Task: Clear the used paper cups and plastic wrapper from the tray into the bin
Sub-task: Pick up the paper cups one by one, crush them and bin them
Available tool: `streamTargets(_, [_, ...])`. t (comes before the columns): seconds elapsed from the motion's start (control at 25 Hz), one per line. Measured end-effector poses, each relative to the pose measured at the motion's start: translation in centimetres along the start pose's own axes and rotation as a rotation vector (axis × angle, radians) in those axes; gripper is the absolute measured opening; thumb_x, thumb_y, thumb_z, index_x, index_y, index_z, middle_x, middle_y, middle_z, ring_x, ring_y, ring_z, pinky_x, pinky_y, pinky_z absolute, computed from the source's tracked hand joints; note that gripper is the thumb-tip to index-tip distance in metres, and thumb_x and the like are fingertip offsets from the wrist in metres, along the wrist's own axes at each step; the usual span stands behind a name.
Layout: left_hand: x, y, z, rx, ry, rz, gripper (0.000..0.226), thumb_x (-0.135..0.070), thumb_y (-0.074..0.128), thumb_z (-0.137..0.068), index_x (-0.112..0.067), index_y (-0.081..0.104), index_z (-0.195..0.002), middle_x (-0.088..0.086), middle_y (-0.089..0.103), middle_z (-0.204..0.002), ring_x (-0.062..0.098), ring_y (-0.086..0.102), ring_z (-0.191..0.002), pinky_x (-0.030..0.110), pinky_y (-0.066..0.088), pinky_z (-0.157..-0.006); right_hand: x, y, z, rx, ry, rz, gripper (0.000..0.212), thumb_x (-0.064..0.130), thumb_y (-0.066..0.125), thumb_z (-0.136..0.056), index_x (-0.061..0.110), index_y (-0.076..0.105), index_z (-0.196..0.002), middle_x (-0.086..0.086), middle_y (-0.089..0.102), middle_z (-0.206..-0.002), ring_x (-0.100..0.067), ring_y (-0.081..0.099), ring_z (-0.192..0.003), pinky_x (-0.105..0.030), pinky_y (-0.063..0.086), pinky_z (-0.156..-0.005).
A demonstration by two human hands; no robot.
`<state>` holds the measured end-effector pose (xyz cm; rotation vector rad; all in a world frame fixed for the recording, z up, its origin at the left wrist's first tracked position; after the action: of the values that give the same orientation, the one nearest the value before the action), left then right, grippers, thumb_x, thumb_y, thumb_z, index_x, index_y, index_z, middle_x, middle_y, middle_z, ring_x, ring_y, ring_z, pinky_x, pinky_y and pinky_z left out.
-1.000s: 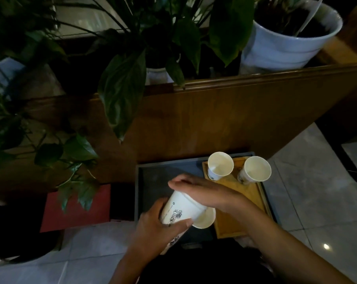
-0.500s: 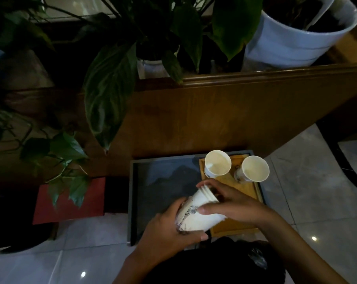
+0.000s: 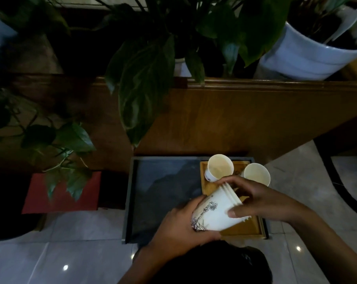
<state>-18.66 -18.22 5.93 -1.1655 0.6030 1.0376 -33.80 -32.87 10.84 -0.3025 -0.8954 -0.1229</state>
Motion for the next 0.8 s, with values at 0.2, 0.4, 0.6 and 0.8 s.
streamTargets(0.2, [2.5,0.2,-2.1,-0.019,-0.037,-0.192,0.100,-0.093,0.059,-0.057,-0.056,0.020,-0.140,-0.024,0.031,-0.148,0.007,0.048,-0.128,0.033,0.045,-0.103,2.1,-5.6,1.6,-0.169,0.005,0.192,0.075,0.062,0.085,-0.064,0.059,0.048,-0.130,0.028,0.061,-0.116,0.004,0.063,-0.105,-0.029,0.062,-0.078])
streamTargets(0.4, [5.0,2.4,-2.9,0.146,-0.059,-0.418,0.112,-0.076,0.065,-0.066,-0.042,-0.002,-0.149,-0.013,0.005,-0.159,0.025,0.020,-0.146,0.050,0.033,-0.113,3.0,-9.7,0.6,-0.441,-0.018,0.565,0.085,0.047,0.087,-0.070,0.044,0.042,-0.141,0.013,0.051,-0.133,-0.007,0.052,-0.117,-0.024,0.045,-0.085])
streamTargets(0.6, [5.6,3.3,-3.2,0.210,-0.107,-0.413,0.105,-0.065,0.069,-0.074,-0.044,-0.003,-0.147,-0.005,0.015,-0.158,0.030,0.037,-0.138,0.052,0.041,-0.105,2.7,-9.9,-0.4,-0.499,0.003,0.718,0.091,0.049,0.086,-0.070,0.044,0.035,-0.144,0.005,0.047,-0.131,-0.012,0.047,-0.115,-0.027,0.040,-0.083])
streamTargets(0.8, [6.6,2.1,-2.3,0.101,-0.145,-0.369,0.106,-0.066,0.069,-0.071,-0.041,0.000,-0.147,-0.006,0.017,-0.155,0.024,0.041,-0.135,0.046,0.043,-0.103,3.0,-9.7,-2.0,-0.498,0.061,0.794,0.096,0.047,0.087,-0.071,0.037,0.031,-0.149,0.000,0.044,-0.136,-0.020,0.048,-0.124,-0.031,0.042,-0.086])
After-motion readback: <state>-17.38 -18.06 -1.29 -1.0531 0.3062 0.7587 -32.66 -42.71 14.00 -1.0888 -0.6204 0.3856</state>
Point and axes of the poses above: each hand's wrist, its own z-axis away from the middle knuckle, its own y-axis out of the palm, x = y × z, the point moved 6 cm from there along -z, towards the middle knuckle
